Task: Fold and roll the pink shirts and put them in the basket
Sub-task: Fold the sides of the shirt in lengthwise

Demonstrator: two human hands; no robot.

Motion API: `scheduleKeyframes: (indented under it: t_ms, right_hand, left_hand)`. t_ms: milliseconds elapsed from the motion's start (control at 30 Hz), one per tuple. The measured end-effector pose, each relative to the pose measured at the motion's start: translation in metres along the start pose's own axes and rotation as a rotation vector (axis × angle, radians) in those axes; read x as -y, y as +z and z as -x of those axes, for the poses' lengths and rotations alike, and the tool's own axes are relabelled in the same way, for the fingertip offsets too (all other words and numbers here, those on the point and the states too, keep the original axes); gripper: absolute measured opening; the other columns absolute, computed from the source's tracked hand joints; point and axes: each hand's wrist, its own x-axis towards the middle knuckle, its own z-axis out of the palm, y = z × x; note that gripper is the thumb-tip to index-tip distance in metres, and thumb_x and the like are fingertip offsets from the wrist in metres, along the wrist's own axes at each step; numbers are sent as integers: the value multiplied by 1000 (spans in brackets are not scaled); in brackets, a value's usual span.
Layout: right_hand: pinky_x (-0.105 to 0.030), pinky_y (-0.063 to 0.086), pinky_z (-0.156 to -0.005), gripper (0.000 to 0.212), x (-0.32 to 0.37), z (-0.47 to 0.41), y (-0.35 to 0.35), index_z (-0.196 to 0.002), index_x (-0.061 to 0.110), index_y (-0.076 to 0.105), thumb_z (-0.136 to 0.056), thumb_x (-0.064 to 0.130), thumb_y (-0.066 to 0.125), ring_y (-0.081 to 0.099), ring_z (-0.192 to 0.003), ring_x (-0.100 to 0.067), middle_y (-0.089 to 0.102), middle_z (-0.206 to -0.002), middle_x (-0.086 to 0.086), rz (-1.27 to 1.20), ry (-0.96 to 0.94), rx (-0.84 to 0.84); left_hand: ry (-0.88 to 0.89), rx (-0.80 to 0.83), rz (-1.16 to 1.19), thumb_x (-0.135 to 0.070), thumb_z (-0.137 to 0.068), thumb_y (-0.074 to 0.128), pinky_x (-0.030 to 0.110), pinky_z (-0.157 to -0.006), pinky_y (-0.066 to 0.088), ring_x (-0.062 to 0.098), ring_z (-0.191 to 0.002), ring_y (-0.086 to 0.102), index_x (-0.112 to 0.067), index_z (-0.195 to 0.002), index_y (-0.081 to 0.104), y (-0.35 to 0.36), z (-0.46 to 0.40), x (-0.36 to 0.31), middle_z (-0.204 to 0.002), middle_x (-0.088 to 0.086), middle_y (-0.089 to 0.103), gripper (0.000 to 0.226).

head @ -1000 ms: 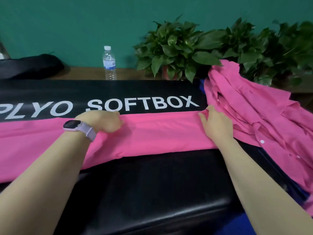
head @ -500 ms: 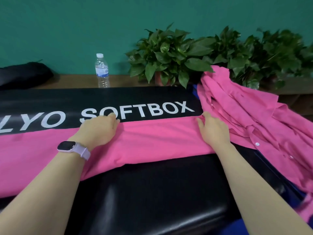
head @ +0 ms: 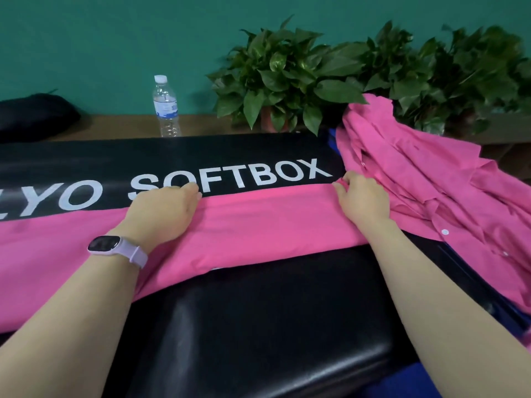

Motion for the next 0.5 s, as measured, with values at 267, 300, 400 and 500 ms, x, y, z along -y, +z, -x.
scheduleKeyframes:
  t_ms: [267,300,400,500]
  right_hand:
    - [-37,37,-69,30,-8,-3,2,-95,19,65,-98,48,56,61,-84,-34,64,-84,-6,-42,47,-19]
    - [-37,37,-69,31,-10,-5,3,-94,19,65,-97,49,57,58,-80,-32,61,-82,-3,-54,44,-10]
    - [-36,39,-69,34,-17,-10,4,-91,19,63,-95,52,59,50,-74,-27,57,-79,1,-94,13,4]
    - [-35,39,-66,33,-20,-14,5,-85,22,59,-94,53,62,51,-72,-27,57,-76,1,-118,-20,11]
  left_hand:
    - [-27,-3,8,-43,-105,27,40,-62,42,38,-75,61,-21,-94,44,-2,-2,0,-68,-2,49,30]
    - [-25,-41,15,-43,-105,27,39,-59,40,36,-69,59,-21,-91,42,-1,0,-1,-64,-4,47,30]
    - [-20,-107,43,-44,-105,27,36,-55,36,31,-60,49,-20,-85,38,-1,6,-2,-62,-2,49,34]
    - [-29,-118,58,-46,-105,27,36,-55,32,31,-63,53,-20,-83,39,-2,10,-2,-68,-2,56,36]
